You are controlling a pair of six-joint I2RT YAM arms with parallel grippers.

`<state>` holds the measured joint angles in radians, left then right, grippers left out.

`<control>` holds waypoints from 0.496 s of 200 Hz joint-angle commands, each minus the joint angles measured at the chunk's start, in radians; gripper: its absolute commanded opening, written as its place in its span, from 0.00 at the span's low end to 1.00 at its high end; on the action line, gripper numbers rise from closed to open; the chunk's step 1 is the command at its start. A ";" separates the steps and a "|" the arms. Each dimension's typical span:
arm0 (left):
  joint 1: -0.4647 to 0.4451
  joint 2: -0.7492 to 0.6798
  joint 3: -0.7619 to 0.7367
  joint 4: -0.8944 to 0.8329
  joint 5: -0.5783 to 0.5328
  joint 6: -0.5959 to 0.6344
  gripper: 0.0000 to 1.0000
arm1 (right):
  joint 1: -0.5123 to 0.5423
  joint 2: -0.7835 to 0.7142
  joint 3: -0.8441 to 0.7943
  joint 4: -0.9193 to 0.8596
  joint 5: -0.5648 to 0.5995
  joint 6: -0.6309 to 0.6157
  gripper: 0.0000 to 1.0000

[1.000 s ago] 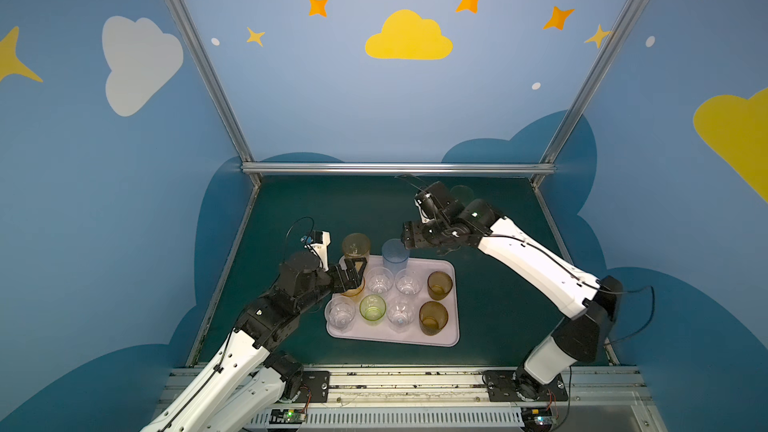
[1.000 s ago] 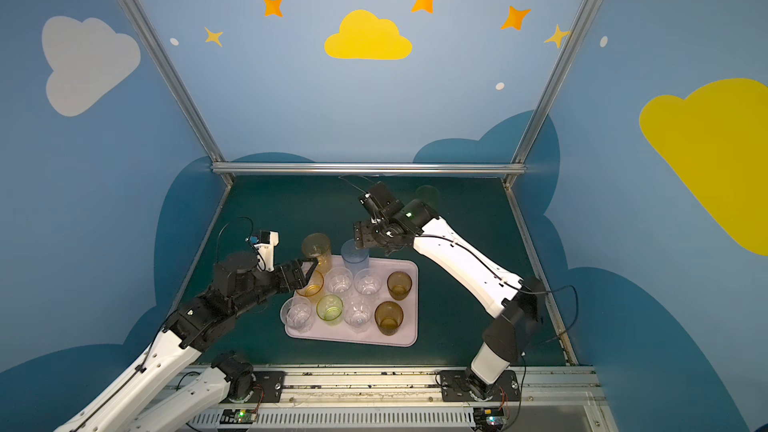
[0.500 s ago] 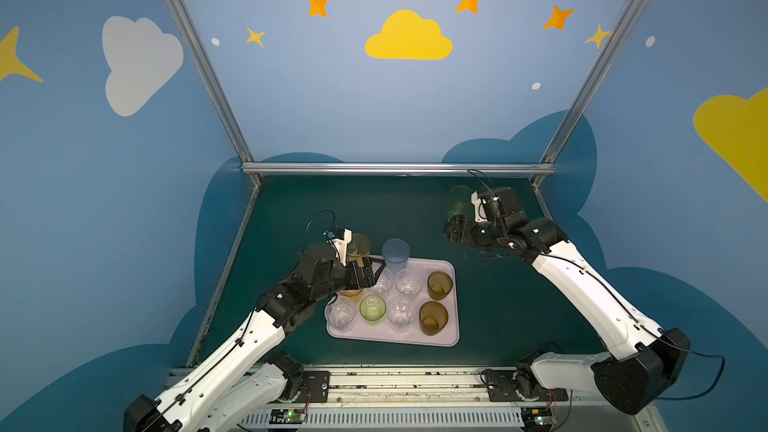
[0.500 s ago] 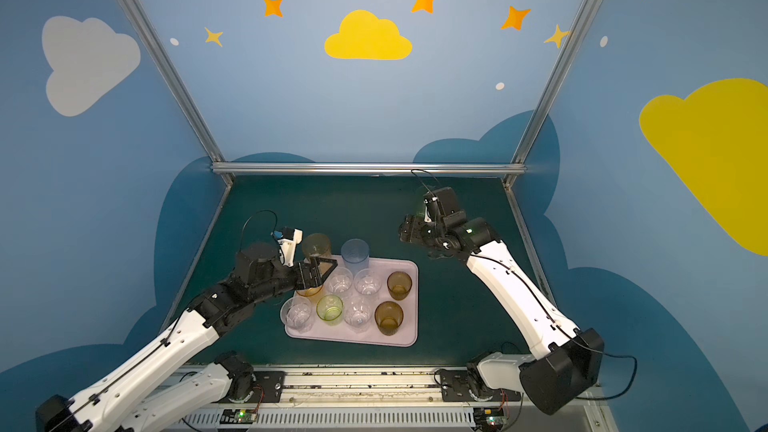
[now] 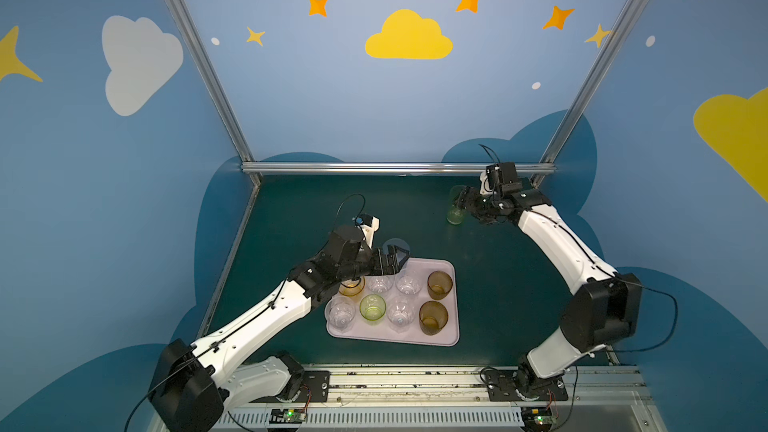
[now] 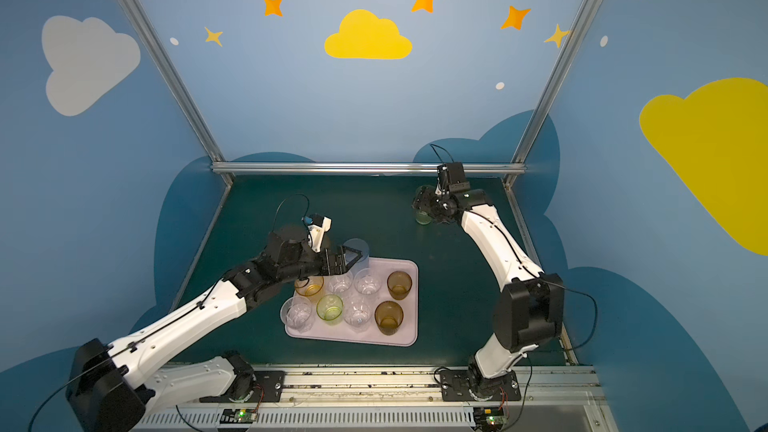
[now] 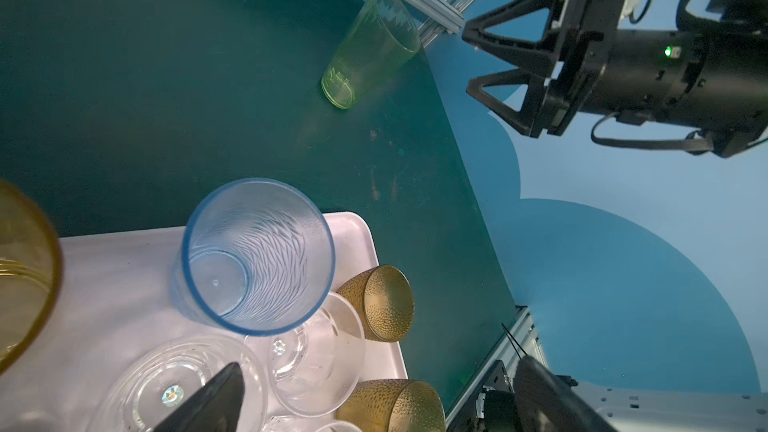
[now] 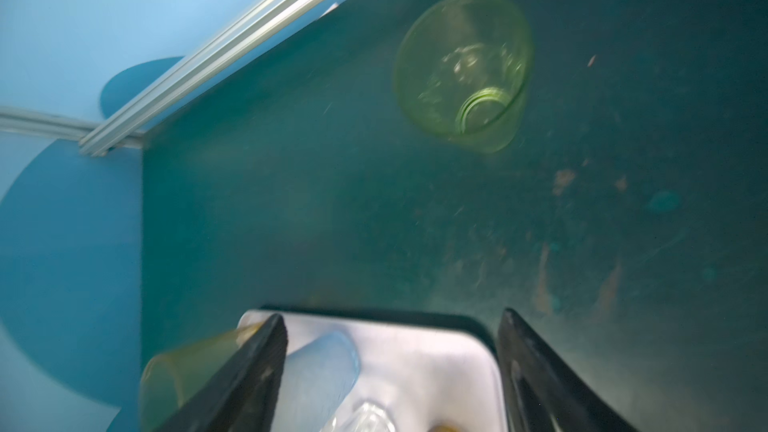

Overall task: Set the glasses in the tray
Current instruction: 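Move the right gripper to the green glass and close on its rim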

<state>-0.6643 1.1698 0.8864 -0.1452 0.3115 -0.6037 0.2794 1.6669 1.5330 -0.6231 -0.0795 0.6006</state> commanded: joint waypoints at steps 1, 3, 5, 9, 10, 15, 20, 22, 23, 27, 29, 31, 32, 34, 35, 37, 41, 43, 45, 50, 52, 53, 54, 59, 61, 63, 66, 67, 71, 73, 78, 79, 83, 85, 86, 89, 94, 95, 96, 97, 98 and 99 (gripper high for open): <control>-0.007 0.017 0.048 0.025 0.030 0.011 1.00 | -0.040 0.060 0.070 -0.029 0.098 -0.034 0.73; -0.008 0.019 0.051 0.024 0.029 0.013 1.00 | -0.042 0.067 0.074 -0.032 0.101 -0.036 0.72; -0.008 0.019 0.052 0.024 0.029 0.014 1.00 | -0.046 0.073 0.081 -0.035 0.108 -0.038 0.71; -0.009 0.023 0.055 0.023 0.028 0.013 1.00 | -0.050 0.083 0.090 -0.037 0.117 -0.042 0.69; -0.008 0.022 0.055 0.022 0.028 0.013 1.00 | -0.051 0.086 0.093 -0.038 0.119 -0.043 0.68; -0.008 0.022 0.057 0.021 0.026 0.014 1.00 | -0.056 0.102 0.103 -0.041 0.124 -0.045 0.65; -0.007 0.024 0.059 0.020 0.025 0.016 1.00 | -0.064 0.115 0.113 -0.042 0.125 -0.045 0.63; -0.007 0.023 0.060 0.020 0.025 0.016 1.00 | -0.065 0.119 0.116 -0.043 0.122 -0.046 0.63; -0.008 0.022 0.060 0.020 0.025 0.016 1.00 | -0.066 0.120 0.117 -0.043 0.121 -0.047 0.63; -0.007 0.026 0.061 0.019 0.023 0.017 1.00 | -0.071 0.133 0.123 -0.043 0.116 -0.047 0.62; -0.007 0.023 0.062 0.019 0.023 0.016 1.00 | -0.073 0.138 0.127 -0.042 0.113 -0.047 0.63; -0.008 0.021 0.062 0.019 0.023 0.016 1.00 | -0.077 0.142 0.130 -0.041 0.110 -0.047 0.63; -0.009 0.021 0.062 0.019 0.023 0.016 1.00 | -0.077 0.146 0.131 -0.042 0.109 -0.047 0.63; -0.008 0.021 0.062 0.019 0.022 0.016 1.00 | -0.082 0.152 0.136 -0.041 0.107 -0.047 0.63; -0.006 0.021 0.063 0.019 0.022 0.017 1.00 | -0.082 0.154 0.138 -0.042 0.106 -0.047 0.62; -0.007 0.019 0.063 0.019 0.023 0.017 1.00 | -0.083 0.158 0.141 -0.041 0.102 -0.047 0.62; -0.008 0.019 0.063 0.019 0.021 0.018 1.00 | -0.087 0.170 0.148 -0.040 0.096 -0.048 0.59; -0.009 0.020 0.063 0.019 0.021 0.018 1.00 | -0.089 0.175 0.151 -0.038 0.093 -0.048 0.57; -0.009 0.018 0.063 0.019 0.021 0.018 1.00 | -0.092 0.180 0.154 -0.037 0.091 -0.050 0.56; -0.009 0.018 0.065 0.020 0.020 0.018 1.00 | -0.095 0.193 0.163 -0.037 0.082 -0.049 0.53; -0.009 0.018 0.065 0.020 0.021 0.018 1.00 | -0.097 0.198 0.167 -0.037 0.079 -0.049 0.52; -0.009 0.018 0.065 0.019 0.021 0.018 1.00 | -0.097 0.200 0.169 -0.037 0.078 -0.050 0.51; -0.008 0.018 0.065 0.019 0.020 0.018 1.00 | -0.098 0.203 0.171 -0.036 0.076 -0.050 0.51; -0.009 0.019 0.065 0.018 0.019 0.019 1.00 | -0.102 0.214 0.180 -0.035 0.065 -0.051 0.47; -0.008 0.018 0.065 0.018 0.019 0.019 1.00 | -0.104 0.220 0.184 -0.034 0.061 -0.051 0.46; -0.009 0.018 0.065 0.018 0.017 0.020 1.00 | -0.106 0.225 0.187 -0.034 0.056 -0.052 0.46; -0.009 0.018 0.065 0.018 0.018 0.021 1.00 | -0.108 0.232 0.194 -0.036 0.052 -0.053 0.45; -0.011 0.018 0.066 0.018 0.018 0.021 1.00 | -0.109 0.234 0.196 -0.036 0.049 -0.053 0.45; -0.010 0.019 0.066 0.016 0.018 0.021 1.00 | -0.111 0.243 0.203 -0.036 0.045 -0.053 0.45; -0.011 0.019 0.066 0.015 0.016 0.022 1.00 | -0.113 0.245 0.206 -0.036 0.043 -0.053 0.45; -0.010 0.021 0.068 0.013 0.015 0.022 1.00 | -0.115 0.255 0.214 -0.036 0.037 -0.052 0.44; -0.009 0.022 0.068 0.013 0.015 0.022 1.00 | -0.115 0.257 0.216 -0.035 0.036 -0.053 0.44; -0.011 0.023 0.068 0.013 0.014 0.024 1.00 | -0.117 0.262 0.220 -0.033 0.031 -0.054 0.43; -0.011 0.024 0.069 0.011 0.015 0.024 1.00 | -0.118 0.266 0.223 -0.032 0.029 -0.055 0.43; -0.011 0.024 0.069 0.011 0.014 0.024 1.00 | -0.118 0.267 0.224 -0.031 0.028 -0.055 0.43; -0.010 0.026 0.070 0.010 0.015 0.024 1.00 | -0.120 0.271 0.226 -0.029 0.022 -0.057 0.43; -0.011 0.028 0.071 0.009 0.014 0.025 1.00 | -0.121 0.275 0.228 -0.020 0.011 -0.064 0.43; -0.011 0.027 0.072 0.009 0.015 0.025 1.00 | -0.121 0.276 0.229 -0.018 0.009 -0.066 0.43; -0.011 0.028 0.072 0.008 0.014 0.025 1.00 | -0.121 0.277 0.228 -0.016 0.007 -0.067 0.43; -0.011 0.029 0.072 0.007 0.015 0.025 1.00 | -0.121 0.278 0.229 -0.013 0.005 -0.070 0.43; -0.011 0.030 0.072 0.007 0.015 0.025 1.00 | -0.121 0.279 0.229 -0.011 0.004 -0.072 0.43; -0.011 0.032 0.072 0.007 0.014 0.026 1.00 | -0.121 0.280 0.229 -0.008 0.002 -0.075 0.43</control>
<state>-0.6708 1.1954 0.9314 -0.1387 0.3275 -0.5991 0.1650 1.9255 1.7279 -0.6426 -0.0288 0.5579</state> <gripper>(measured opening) 0.996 0.432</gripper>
